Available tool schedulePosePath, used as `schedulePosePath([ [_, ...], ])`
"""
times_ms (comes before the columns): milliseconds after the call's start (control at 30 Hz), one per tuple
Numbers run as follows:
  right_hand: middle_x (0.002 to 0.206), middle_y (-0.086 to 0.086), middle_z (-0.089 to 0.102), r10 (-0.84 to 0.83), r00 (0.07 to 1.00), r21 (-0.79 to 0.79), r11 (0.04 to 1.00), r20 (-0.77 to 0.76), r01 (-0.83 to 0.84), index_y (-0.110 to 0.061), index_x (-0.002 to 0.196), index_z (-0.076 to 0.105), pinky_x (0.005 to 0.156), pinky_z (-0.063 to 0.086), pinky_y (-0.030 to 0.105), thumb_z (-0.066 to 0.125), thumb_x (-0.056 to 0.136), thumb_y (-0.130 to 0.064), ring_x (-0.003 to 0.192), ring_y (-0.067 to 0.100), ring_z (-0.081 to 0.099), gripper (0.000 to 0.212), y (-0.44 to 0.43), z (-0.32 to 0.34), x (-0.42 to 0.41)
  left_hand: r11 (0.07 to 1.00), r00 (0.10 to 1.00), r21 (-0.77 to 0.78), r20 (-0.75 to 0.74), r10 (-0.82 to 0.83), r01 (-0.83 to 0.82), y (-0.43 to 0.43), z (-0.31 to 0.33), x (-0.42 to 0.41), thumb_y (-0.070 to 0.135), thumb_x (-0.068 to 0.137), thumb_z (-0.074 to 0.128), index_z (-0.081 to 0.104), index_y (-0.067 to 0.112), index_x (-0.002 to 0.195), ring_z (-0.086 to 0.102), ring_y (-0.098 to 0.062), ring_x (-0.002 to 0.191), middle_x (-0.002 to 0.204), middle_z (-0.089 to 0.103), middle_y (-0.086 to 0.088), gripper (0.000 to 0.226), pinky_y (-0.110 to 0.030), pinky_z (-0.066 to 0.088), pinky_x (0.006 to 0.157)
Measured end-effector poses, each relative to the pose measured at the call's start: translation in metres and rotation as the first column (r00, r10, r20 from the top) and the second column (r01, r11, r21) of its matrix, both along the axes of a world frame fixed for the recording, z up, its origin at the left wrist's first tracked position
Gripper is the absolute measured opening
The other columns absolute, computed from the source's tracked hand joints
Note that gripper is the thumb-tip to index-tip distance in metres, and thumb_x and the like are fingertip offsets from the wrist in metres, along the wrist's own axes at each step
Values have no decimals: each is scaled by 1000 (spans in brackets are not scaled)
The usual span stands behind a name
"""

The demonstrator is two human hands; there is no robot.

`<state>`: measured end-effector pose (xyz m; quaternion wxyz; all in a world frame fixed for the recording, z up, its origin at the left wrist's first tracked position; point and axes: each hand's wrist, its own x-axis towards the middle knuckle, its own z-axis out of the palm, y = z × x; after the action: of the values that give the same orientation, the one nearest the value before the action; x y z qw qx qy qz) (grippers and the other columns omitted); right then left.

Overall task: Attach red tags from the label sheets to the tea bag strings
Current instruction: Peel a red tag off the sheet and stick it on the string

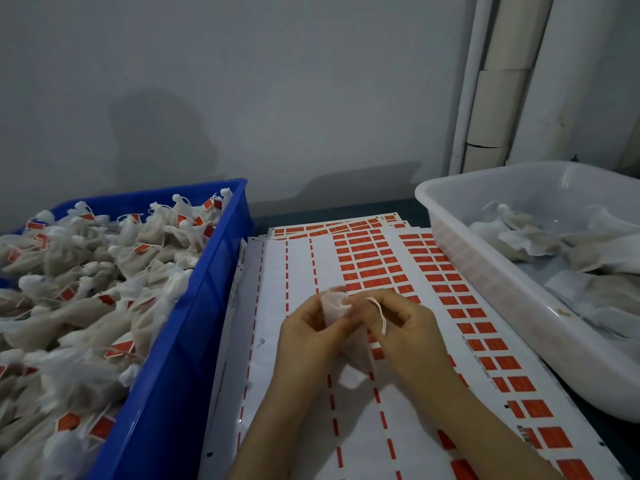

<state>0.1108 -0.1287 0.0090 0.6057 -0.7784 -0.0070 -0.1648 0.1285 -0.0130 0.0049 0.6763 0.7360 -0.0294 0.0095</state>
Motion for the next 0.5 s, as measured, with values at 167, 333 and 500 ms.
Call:
schedulePosePath([
  [167,71,-40,60,-78,997,63,995,-1,78,-46,73,60,53,41,2,52,66,-54,76,-14,60,13,-6,2,3,998,999,49,22,31,-32,1,1,-3,54,62,65,65,30,83,62,7,76,76,66,24,32,-3,43,49],
  [333,78,-34,63,-87,996,73,994,15,86,-40,76,62,63,45,6,53,65,-54,79,-9,61,20,-7,0,4,997,998,65,38,40,-43,1,-1,-2,39,79,68,66,32,84,58,15,79,78,64,33,9,0,41,49],
  [500,78,-32,64,-81,996,57,995,22,80,-39,78,61,64,46,8,52,65,-55,78,-4,63,23,-5,-4,5,997,996,50,60,63,-66,0,0,-1,35,80,69,68,33,82,54,21,82,77,63,38,2,4,38,52],
])
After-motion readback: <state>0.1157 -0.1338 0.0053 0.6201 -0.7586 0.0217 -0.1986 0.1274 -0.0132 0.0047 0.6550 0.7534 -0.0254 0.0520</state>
